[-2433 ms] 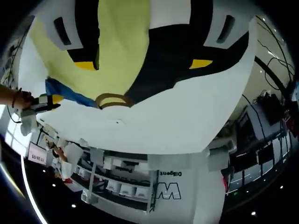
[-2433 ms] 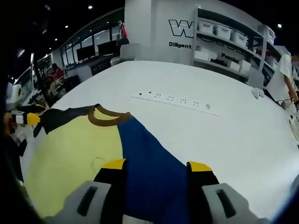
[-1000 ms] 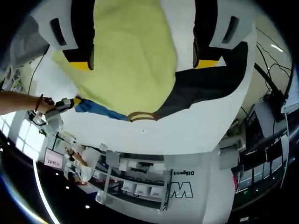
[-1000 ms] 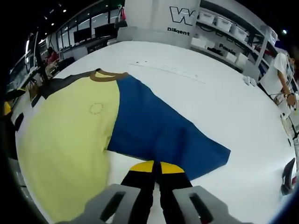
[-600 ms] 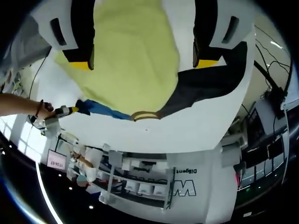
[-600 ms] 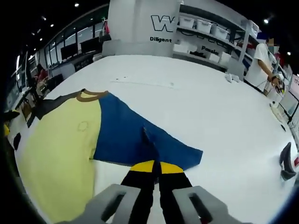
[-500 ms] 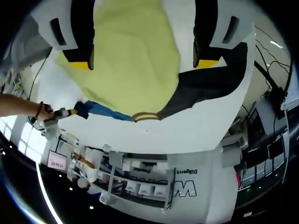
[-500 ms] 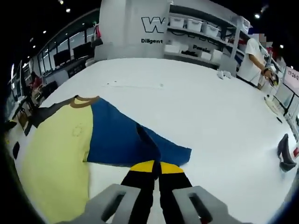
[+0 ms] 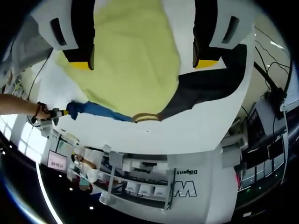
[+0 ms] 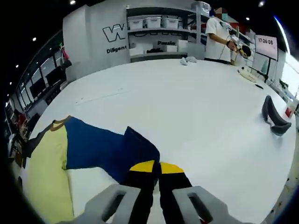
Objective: Fold the garment on the visible template until the final outline fits inside the template.
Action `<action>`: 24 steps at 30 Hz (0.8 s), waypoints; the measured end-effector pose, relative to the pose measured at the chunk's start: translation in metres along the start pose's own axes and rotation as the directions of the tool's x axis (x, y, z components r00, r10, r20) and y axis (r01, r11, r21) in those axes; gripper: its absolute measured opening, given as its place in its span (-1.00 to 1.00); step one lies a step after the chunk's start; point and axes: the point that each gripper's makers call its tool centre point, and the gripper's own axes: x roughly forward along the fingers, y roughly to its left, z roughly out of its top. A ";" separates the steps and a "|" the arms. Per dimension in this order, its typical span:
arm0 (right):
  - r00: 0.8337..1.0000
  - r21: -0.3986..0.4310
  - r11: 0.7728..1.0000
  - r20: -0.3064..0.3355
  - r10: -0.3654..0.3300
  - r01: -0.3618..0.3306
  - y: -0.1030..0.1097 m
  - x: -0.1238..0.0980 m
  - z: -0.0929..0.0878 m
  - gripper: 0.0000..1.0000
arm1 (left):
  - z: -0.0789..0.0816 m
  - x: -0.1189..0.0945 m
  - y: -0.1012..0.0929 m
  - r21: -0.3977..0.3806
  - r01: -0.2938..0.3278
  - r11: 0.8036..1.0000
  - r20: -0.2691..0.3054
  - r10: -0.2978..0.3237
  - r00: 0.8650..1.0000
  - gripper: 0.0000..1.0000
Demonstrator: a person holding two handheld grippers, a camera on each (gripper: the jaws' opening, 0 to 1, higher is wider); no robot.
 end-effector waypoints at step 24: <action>0.994 0.209 0.973 -0.065 -0.084 0.096 -0.046 -0.012 -0.045 -1.00 | 0.002 -0.005 -0.001 0.004 -0.006 1.000 0.005 0.006 1.000 0.72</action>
